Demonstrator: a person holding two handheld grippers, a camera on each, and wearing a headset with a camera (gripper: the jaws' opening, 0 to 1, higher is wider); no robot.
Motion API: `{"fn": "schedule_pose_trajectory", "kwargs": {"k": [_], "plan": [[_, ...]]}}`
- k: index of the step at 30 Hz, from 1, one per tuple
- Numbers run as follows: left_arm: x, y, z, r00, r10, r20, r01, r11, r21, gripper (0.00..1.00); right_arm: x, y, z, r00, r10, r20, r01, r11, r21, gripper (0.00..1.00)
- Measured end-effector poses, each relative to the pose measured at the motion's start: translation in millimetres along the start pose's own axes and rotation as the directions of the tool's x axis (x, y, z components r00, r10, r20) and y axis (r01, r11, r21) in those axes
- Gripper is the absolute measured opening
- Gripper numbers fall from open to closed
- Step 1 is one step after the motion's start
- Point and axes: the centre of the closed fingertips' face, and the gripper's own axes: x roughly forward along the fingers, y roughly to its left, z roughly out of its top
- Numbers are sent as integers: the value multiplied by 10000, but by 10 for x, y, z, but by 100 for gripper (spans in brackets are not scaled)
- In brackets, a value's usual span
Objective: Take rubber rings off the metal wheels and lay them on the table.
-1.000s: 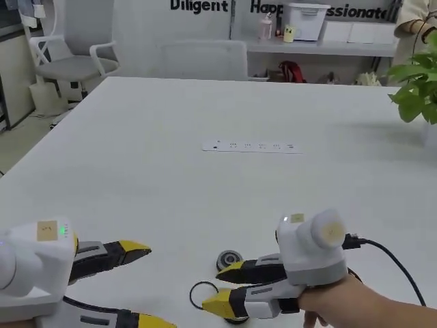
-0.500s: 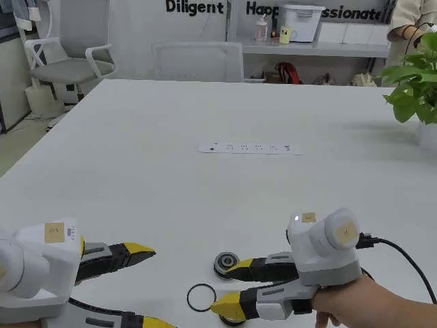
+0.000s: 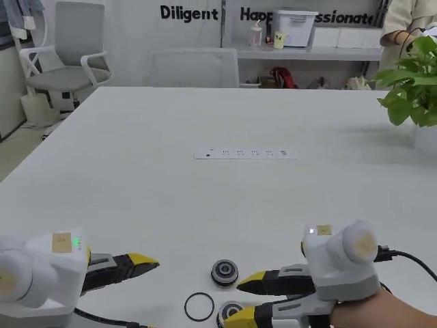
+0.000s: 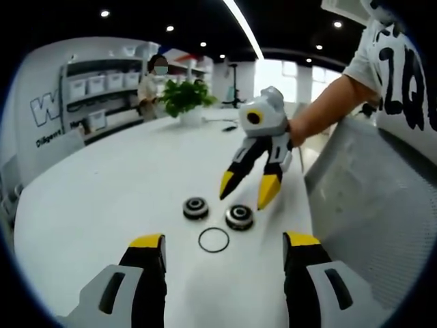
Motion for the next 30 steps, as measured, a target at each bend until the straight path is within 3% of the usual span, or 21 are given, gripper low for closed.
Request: {"fn": "schedule_pose_trajectory", "kwargs": {"k": [19, 30], "plan": [[142, 28, 4, 9993, -322, -171, 323, 9995, 33, 69, -83, -25, -101, 9999, -102, -112, 98, 9994, -328, 41], [215, -43, -26, 9980, -508, -387, 512, 9986, 101, 68, -148, -5, -145, 9997, -186, -130, 182, 9993, -329, 41]]}}
